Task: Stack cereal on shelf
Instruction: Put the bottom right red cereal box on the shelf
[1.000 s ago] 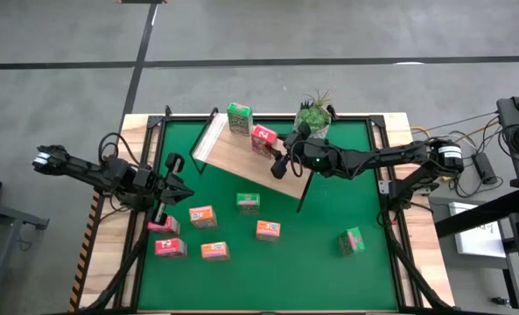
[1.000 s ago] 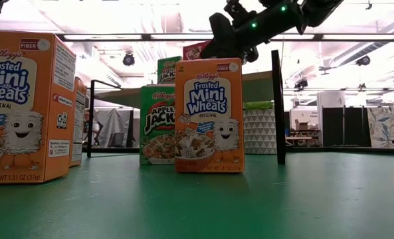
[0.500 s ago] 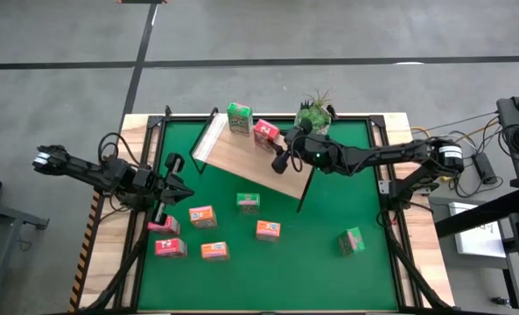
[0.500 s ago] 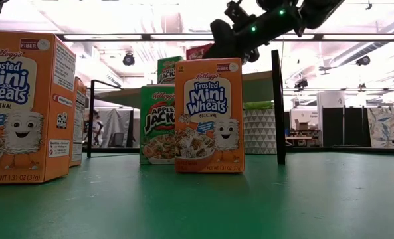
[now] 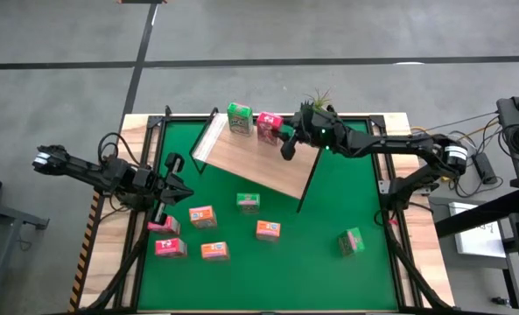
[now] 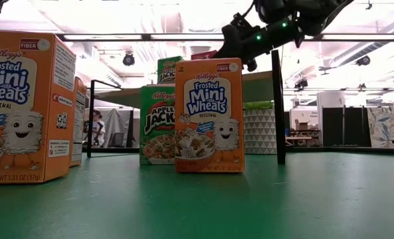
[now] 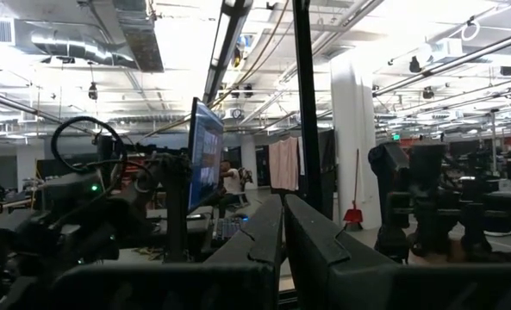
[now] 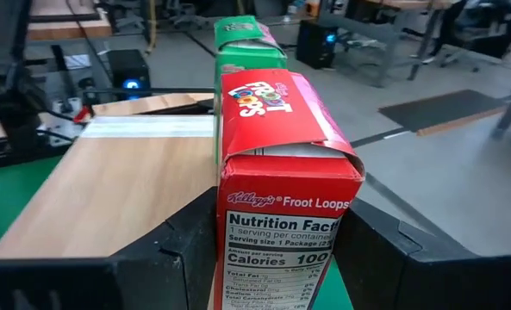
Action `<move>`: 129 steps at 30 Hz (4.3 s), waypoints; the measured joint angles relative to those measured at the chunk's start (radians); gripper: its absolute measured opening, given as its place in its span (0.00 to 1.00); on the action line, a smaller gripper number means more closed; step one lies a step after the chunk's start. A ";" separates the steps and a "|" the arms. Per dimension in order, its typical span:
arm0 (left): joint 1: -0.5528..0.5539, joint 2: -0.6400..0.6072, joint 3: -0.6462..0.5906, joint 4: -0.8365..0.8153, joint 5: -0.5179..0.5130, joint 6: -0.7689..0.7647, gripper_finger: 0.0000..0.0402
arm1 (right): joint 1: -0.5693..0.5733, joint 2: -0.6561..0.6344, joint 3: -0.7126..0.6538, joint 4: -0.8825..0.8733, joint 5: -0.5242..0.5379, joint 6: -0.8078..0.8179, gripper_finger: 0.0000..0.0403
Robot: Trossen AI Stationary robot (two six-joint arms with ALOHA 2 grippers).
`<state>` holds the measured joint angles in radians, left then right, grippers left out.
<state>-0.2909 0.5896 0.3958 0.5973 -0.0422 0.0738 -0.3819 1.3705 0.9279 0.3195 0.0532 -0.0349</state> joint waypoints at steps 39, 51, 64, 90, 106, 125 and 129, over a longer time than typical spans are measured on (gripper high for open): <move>0.000 -0.006 0.000 -0.007 0.000 0.013 0.00 | 0.026 -0.127 0.078 -0.273 -0.027 0.062 0.58; 0.000 -0.009 0.000 -0.007 0.000 0.013 0.00 | 0.356 -0.109 0.272 -0.429 0.365 -0.086 0.49; 0.000 -0.016 0.000 -0.007 0.000 0.014 0.00 | 0.444 0.046 0.305 -0.443 0.468 -0.098 0.19; 0.000 -0.017 0.000 -0.013 0.000 0.019 0.00 | 0.316 0.346 0.471 -0.575 0.632 -0.113 0.02; 0.000 -0.021 0.000 -0.015 0.000 0.019 0.00 | 0.271 0.341 0.466 -0.630 0.631 -0.096 0.02; 0.000 -0.021 0.000 -0.015 0.000 0.019 0.00 | 0.274 0.342 0.466 -0.688 0.629 -0.096 0.02; 0.000 -0.022 0.000 -0.015 0.000 0.019 0.00 | 0.297 0.341 0.468 -0.694 0.628 -0.096 0.02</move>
<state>-0.2909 0.5673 0.3958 0.5827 -0.0418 0.0925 -0.0846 1.7114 1.3958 -0.3744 0.6810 -0.1307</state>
